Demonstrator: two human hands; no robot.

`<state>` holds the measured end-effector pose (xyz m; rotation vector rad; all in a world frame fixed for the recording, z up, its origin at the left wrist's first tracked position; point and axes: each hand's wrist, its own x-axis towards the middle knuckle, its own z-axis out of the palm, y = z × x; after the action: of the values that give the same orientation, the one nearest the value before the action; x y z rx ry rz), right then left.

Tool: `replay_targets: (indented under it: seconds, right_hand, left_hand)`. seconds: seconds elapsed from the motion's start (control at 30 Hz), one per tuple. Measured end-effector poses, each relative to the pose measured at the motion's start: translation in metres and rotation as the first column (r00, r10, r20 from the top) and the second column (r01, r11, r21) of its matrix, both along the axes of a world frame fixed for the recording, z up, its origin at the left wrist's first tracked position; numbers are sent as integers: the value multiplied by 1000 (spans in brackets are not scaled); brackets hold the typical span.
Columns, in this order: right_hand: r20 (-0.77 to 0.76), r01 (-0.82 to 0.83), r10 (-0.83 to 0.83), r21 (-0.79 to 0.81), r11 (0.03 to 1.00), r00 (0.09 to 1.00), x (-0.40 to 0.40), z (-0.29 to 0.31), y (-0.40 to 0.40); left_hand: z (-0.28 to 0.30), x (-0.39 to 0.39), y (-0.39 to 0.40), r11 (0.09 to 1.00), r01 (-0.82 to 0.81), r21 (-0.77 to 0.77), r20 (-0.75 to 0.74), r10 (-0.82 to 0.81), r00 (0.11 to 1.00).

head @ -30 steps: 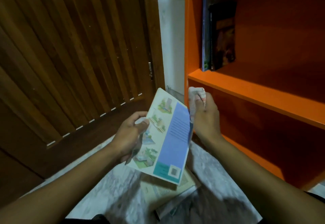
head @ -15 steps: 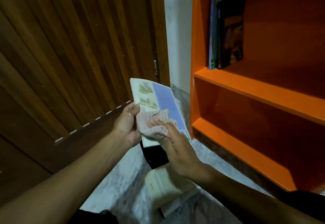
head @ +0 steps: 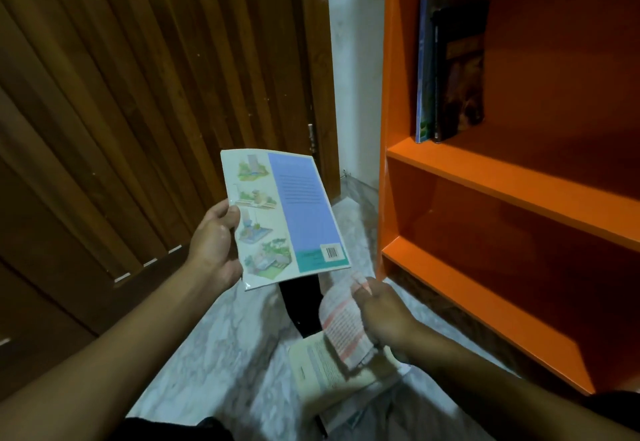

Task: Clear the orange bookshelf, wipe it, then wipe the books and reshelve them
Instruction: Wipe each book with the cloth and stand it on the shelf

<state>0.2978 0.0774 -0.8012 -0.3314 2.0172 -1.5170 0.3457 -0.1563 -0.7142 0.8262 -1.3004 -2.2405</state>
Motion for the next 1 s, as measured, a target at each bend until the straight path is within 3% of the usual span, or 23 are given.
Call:
replay_targets:
  seconds: [0.1, 0.17, 0.23, 0.33, 0.4, 0.47, 0.53, 0.57, 0.63, 0.67, 0.77, 0.87, 1.0]
  right_hand:
    - [391, 224, -135, -191, 956, 910, -17, 4, 5]
    - [562, 340, -116, -311, 887, 819, -26, 11, 6]
    - [558, 312, -45, -393, 865, 829, -31, 19, 6]
    - [343, 162, -4, -434, 886, 939, -28, 25, 4]
    - [265, 137, -13, -454, 880, 964, -23, 25, 1]
    - [217, 137, -37, -470, 872, 975, -19, 27, -2]
    - [148, 148, -89, -452, 880, 985, -15, 31, -4]
    - [109, 165, -131, -430, 888, 985, -15, 31, -5]
    - [-5, 198, -212, -348, 916, 977, -14, 30, -7]
    - [-85, 209, -244, -301, 931, 966, -14, 28, -7]
    - [-397, 168, -235, -197, 966, 887, -3, 21, -7]
    - [-669, 80, -148, -131, 988, 729, 14, 19, -6]
    - [-755, 17, -65, -71, 997, 652, 17, 13, -6]
  left_hand:
    - [-2, 5, 2, 995, 72, -63, 67, -68, 995]
    - [-4, 7, 5, 988, 118, -102, 108, -107, 988]
    - [-4, 8, 10, 979, 154, -131, 128, -138, 982]
    - [-7, 7, 17, 962, 178, -207, 146, -150, 978]
    - [-7, 9, 26, 921, 203, -334, 203, -140, 969]
    - [-8, 8, 33, 810, 271, -520, 309, -117, 944]
    - [-10, 6, 37, 583, 335, -740, 404, -13, 915]
    - [-8, 6, 41, 462, 325, -825, 383, 33, 923]
    - [-6, 5, 50, 317, 286, -904, 295, -22, 955]
    - [-5, 5, 57, 334, 293, -896, 273, -106, 956]
    - [-5, 3, 86, 596, 417, -687, 248, -347, 904]
    - [-11, -5, 101, 717, 326, -616, 207, -252, 945]
    - [-19, -10, 99, 789, 158, -594, 100, -123, 987]
